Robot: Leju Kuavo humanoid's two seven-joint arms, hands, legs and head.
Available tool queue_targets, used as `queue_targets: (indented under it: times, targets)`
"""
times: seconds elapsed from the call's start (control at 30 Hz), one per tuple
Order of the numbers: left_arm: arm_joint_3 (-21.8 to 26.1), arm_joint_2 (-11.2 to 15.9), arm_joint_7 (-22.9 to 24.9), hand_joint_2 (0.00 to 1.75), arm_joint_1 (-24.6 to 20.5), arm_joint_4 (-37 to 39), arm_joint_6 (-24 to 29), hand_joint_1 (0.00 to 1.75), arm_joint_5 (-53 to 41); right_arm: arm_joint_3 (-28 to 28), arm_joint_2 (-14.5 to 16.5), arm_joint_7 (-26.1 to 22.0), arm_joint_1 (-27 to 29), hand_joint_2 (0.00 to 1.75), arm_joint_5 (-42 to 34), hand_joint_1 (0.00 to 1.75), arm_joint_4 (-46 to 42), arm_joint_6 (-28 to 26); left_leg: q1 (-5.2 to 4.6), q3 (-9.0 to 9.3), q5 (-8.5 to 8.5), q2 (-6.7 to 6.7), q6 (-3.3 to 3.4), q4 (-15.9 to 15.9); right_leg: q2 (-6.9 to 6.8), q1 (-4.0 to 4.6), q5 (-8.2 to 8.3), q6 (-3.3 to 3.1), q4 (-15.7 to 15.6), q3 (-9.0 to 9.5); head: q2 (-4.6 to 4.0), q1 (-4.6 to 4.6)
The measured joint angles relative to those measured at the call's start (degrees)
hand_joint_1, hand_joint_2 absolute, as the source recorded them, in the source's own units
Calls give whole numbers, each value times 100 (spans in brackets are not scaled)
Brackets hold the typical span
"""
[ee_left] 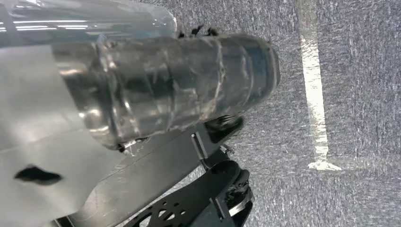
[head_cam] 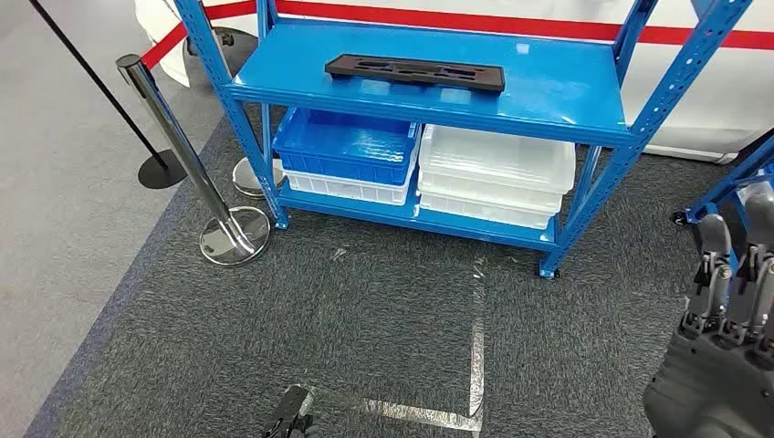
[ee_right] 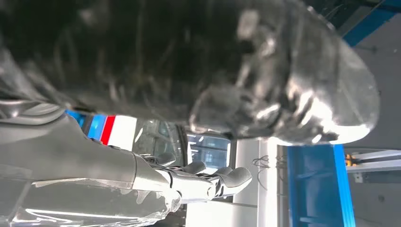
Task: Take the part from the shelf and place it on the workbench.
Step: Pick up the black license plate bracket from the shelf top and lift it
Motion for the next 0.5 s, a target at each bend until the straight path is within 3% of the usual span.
queue_targets:
  times: [0.07, 0.13, 0.2, 0.33, 0.37, 0.43, 0.47, 0.5]
  targets:
    - [-1, 0, -1, 0, 0, 0, 1, 0, -5, 0, 0, -1, -1, 0, -2, 0, 0, 4, 5, 176, 292, 9, 12, -435, -7, -4, -42, 10, -1, 61, 0, 0]
    - [-3, 0, -1, 0, -4, 1, 3, 0, -19, 0, 0, -3, -5, 0, -3, 0, 0, 19, -10, 490, 647, 31, 39, -1151, -16, 1, -122, 52, -3, 127, 0, 5]
    - [-7, 0, -2, 0, -16, 2, 5, 0, -36, 0, 0, -8, -8, 0, -3, 0, 0, 42, -42, 663, 641, 41, 72, -1496, -20, 14, -171, 111, -20, 130, 0, 11]
    - [-12, 4, -2, 0, -13, 2, 14, 0, -44, 2, -1, -12, -22, 0, -3, 0, -2, 63, -33, 835, 562, 13, 181, -1707, -42, 15, -287, 219, 26, 174, 0, 14]
    - [-12, 4, -3, 0, -15, 2, 16, 0, -44, 2, -3, -13, -25, 0, -3, 0, -2, 63, -23, 896, 554, 11, 213, -1756, -42, 20, -396, 229, 244, 81, 0, 19]
    - [-12, 3, -3, 0, -19, 2, 15, 0, -45, 2, -4, -15, -24, 0, -3, 0, -2, 63, -37, 968, 504, 12, 268, -1779, -39, 41, -648, 231, 969, -352, 0, 19]
    - [-13, 3, -2, 0, -18, 2, 15, 0, -45, 2, -4, -15, -19, 0, -3, 0, -2, 64, -44, 998, 471, 11, 284, -1778, -39, 49, -707, 233, 1303, -595, 0, 19]
    - [-13, 2, -2, 0, -13, 2, 14, 0, -45, 2, -4, -15, -15, 0, -3, 0, -1, 64, -51, 1039, 433, 9, 292, -1775, -39, 52, -658, 234, 1477, -770, 0, 17]
